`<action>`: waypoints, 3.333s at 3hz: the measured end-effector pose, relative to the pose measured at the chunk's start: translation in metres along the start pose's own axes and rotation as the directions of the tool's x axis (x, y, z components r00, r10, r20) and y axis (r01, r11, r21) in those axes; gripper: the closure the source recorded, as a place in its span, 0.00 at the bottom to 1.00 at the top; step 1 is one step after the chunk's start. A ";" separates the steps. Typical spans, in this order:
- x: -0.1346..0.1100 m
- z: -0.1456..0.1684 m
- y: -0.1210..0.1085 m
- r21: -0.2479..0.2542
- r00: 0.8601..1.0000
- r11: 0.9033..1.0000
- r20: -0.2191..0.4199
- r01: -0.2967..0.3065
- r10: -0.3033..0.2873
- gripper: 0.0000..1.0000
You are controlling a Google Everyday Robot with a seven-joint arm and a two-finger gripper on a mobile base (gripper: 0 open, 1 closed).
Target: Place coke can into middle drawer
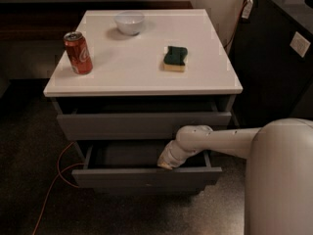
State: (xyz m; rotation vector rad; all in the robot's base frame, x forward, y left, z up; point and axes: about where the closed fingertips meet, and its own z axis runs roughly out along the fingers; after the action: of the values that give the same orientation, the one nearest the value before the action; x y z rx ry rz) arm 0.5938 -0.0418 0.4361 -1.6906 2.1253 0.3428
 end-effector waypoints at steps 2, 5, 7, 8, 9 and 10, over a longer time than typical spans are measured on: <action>-0.008 0.002 0.020 -0.042 1.000 0.999 0.005 0.020 -0.019 1.00; -0.019 0.008 0.048 -0.105 0.999 0.993 0.013 0.052 -0.051 1.00; -0.022 0.007 0.067 -0.120 0.997 0.990 0.033 0.071 -0.068 1.00; -0.023 0.007 0.086 -0.141 0.995 0.986 0.051 0.091 -0.084 1.00; -0.024 0.008 0.104 -0.163 0.993 0.981 0.062 0.109 -0.100 1.00; -0.023 0.008 0.108 -0.168 0.993 0.979 0.063 0.112 -0.102 1.00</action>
Offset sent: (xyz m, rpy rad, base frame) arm -0.0495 0.0337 0.0007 0.0264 0.0724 0.1017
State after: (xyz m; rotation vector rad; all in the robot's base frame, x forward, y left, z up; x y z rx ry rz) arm 0.4951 0.0079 0.4333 -1.8605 2.0059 0.5463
